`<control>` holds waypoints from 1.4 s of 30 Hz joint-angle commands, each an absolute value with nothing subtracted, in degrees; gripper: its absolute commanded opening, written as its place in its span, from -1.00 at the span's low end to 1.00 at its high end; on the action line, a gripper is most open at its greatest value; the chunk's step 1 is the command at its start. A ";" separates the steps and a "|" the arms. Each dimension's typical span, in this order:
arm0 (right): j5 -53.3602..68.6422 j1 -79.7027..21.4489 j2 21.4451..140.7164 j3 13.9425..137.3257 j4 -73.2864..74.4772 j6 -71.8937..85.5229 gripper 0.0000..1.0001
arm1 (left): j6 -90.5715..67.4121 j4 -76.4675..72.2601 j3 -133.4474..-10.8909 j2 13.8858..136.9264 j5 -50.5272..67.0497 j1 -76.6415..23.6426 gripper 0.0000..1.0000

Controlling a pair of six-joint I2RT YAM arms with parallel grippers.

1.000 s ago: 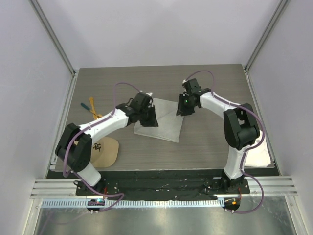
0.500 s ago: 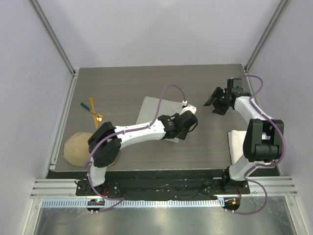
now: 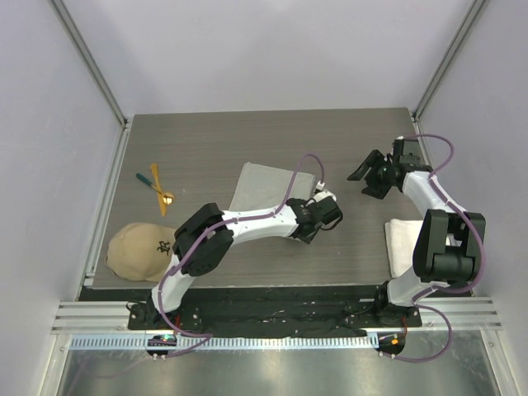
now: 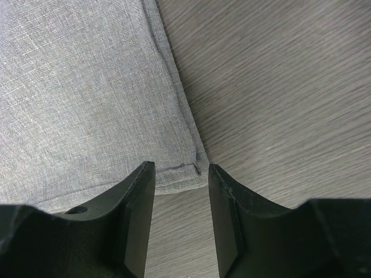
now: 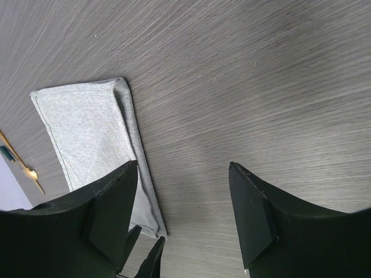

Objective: Fold the napkin into a case and place the utensils inside
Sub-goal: Turn over the upper triangle folded napkin at the center of the board.

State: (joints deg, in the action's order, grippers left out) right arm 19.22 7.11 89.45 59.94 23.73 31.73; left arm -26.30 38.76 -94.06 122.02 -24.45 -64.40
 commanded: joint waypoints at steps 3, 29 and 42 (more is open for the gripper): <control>21.62 7.03 88.24 59.85 20.66 32.08 0.39 | -25.31 39.20 -96.42 122.52 -25.14 -65.39 -0.10; 23.46 2.38 94.65 61.34 18.63 32.70 0.39 | -25.31 35.68 -90.09 123.75 -20.65 -63.81 -0.84; 27.58 -5.18 103.00 62.93 10.39 38.75 0.40 | -28.12 34.01 -84.38 108.46 -10.02 -58.01 -1.00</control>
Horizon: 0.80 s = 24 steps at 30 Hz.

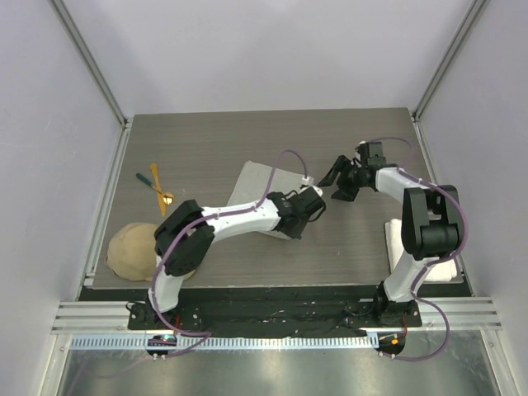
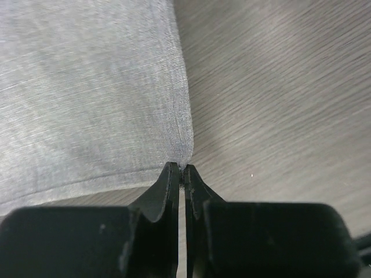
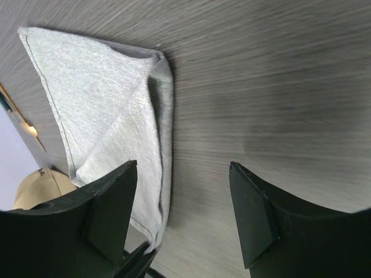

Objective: Fold the napkin into a case and place the utensils inside
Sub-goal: Turn over the upper triangle folded napkin at the center of the board.

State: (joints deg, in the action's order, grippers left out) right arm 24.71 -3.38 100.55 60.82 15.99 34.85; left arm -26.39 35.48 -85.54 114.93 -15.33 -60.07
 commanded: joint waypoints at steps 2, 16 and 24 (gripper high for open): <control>29.00 -5.45 104.85 62.05 7.83 40.16 0.40 | -28.56 33.40 -83.50 106.89 -9.32 -57.31 -1.00; 27.77 -8.53 111.71 63.63 0.26 44.73 0.32 | -28.57 34.01 -82.79 103.54 -8.70 -56.51 -1.00; 25.84 -8.88 111.01 62.76 1.23 44.56 0.18 | -28.48 34.81 -83.14 101.95 -8.79 -55.81 -1.00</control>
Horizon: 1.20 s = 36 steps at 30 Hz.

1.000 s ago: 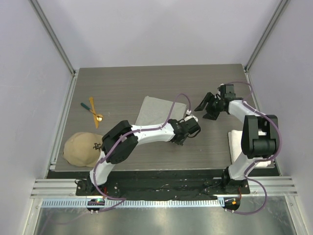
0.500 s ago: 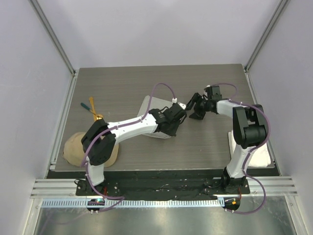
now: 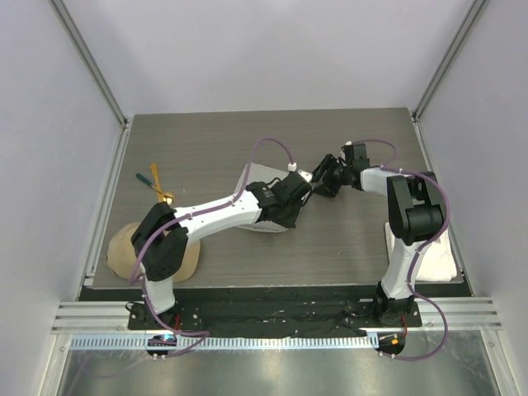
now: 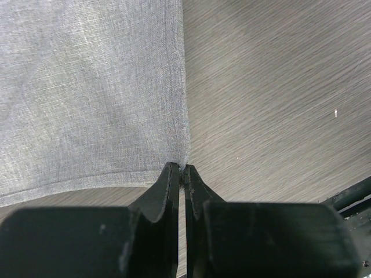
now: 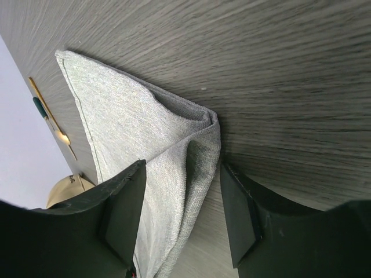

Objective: Fold the napkin into a case and place the utensils inside
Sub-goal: Turn over the upper triangle folded napkin at the center of the board.

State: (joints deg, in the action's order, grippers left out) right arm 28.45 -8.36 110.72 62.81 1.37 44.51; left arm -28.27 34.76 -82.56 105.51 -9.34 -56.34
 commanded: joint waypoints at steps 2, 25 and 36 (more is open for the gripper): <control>25.93 -8.88 111.09 62.05 0.53 44.91 0.14 | -28.39 34.89 -83.23 101.60 -8.79 -55.64 -1.00; 24.87 -7.04 108.90 63.54 -0.80 41.14 -0.98 | -25.93 33.14 -81.56 98.00 -0.89 -55.55 -0.99; 19.25 2.80 88.72 63.28 24.42 31.91 -0.98 | -29.44 31.20 -90.17 100.28 3.16 -63.44 -1.00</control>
State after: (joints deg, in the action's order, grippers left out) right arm 23.92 -2.48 98.50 62.46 15.97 36.95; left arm -27.77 33.28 -84.49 101.14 -0.38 -59.72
